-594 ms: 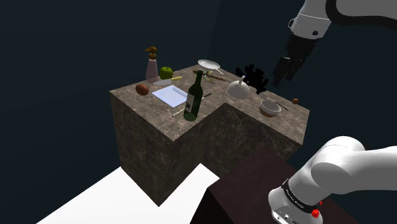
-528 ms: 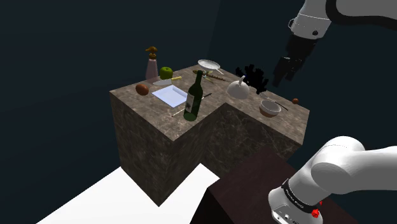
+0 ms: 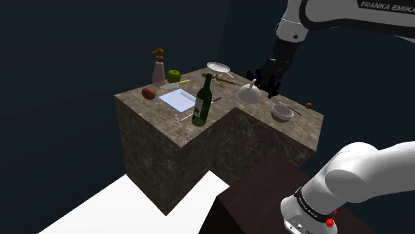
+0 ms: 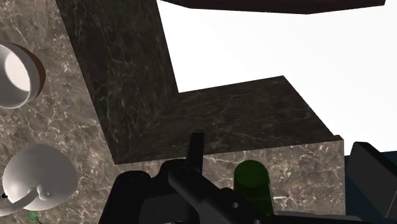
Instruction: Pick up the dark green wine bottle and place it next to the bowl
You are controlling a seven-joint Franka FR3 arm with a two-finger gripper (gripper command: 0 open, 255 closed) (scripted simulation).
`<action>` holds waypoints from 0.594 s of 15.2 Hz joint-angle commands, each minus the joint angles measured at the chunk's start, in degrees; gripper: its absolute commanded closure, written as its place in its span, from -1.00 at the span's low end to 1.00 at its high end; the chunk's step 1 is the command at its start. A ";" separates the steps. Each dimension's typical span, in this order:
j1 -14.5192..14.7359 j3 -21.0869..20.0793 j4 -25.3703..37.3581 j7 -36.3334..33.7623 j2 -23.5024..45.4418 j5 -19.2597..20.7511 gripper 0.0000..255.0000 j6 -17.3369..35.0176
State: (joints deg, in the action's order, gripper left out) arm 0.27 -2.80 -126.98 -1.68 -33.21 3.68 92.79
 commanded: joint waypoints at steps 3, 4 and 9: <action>0.14 -0.08 4.52 0.26 8.60 -0.31 -1.00 4.60; 0.17 -0.08 5.71 0.38 10.66 -0.37 -1.00 5.58; 0.31 -0.15 12.82 1.02 21.14 -0.70 -1.00 9.51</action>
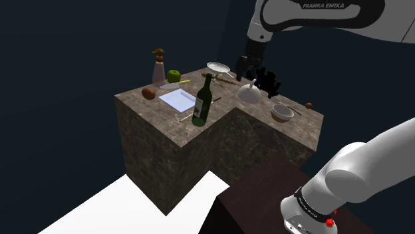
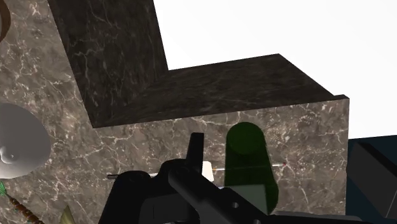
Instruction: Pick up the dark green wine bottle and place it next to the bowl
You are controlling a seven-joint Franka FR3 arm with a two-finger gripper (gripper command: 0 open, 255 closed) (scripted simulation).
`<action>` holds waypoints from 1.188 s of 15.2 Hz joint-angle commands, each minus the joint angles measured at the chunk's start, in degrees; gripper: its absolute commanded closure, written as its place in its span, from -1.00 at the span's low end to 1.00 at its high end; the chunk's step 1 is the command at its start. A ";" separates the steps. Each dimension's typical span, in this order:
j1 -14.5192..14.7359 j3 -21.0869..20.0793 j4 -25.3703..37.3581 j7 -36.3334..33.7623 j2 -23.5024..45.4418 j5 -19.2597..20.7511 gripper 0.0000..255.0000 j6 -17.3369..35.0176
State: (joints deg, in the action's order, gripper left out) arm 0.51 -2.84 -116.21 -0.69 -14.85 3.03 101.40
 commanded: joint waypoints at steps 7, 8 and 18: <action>0.40 -0.39 15.41 0.94 17.95 -0.43 -1.00 3.47; 0.46 -0.45 17.70 1.07 20.19 -0.46 -1.00 3.54; 0.82 -0.69 27.44 1.66 32.16 -0.52 -1.00 6.28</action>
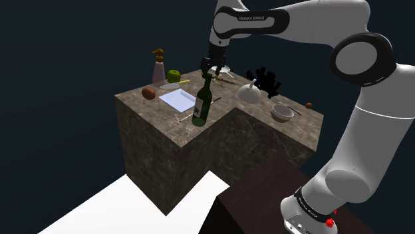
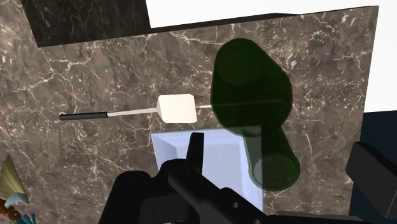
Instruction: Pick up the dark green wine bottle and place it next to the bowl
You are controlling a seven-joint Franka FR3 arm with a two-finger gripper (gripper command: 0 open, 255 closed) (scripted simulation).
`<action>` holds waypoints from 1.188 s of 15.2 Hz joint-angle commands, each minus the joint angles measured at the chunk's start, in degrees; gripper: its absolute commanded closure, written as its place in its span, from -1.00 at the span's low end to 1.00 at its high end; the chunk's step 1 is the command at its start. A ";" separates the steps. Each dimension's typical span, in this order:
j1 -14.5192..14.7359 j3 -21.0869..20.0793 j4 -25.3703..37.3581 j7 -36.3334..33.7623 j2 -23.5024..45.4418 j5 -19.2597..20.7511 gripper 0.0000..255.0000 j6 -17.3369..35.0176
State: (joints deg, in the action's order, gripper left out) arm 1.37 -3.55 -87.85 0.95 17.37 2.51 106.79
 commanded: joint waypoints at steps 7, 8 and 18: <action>-0.07 0.04 -2.47 0.00 0.24 0.03 -1.00 2.75; -0.07 0.04 -2.47 0.00 0.24 0.03 -1.00 2.75; -0.07 0.04 -2.47 -0.01 0.23 0.03 1.00 2.73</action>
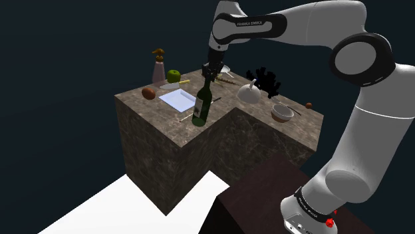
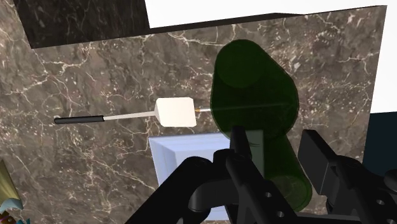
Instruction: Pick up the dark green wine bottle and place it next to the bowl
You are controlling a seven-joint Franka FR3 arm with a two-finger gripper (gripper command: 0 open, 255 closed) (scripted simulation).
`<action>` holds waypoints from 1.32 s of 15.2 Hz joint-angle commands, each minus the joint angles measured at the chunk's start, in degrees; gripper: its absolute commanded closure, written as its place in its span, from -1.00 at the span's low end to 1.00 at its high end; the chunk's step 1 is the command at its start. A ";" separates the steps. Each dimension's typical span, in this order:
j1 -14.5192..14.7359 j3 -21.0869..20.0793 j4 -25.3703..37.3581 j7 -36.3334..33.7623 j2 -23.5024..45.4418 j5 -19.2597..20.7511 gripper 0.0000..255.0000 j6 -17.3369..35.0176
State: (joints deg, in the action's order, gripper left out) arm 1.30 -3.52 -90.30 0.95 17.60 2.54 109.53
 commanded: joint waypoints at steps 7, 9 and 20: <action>0.02 -0.02 2.62 0.09 -0.30 -0.05 1.00 -2.94; 0.03 -0.03 4.05 0.13 -0.38 -0.07 1.00 -4.44; 0.18 -0.07 13.51 0.34 0.29 -0.09 1.00 -13.23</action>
State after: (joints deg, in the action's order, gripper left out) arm 1.49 -3.60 -77.98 1.21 17.67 2.45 97.26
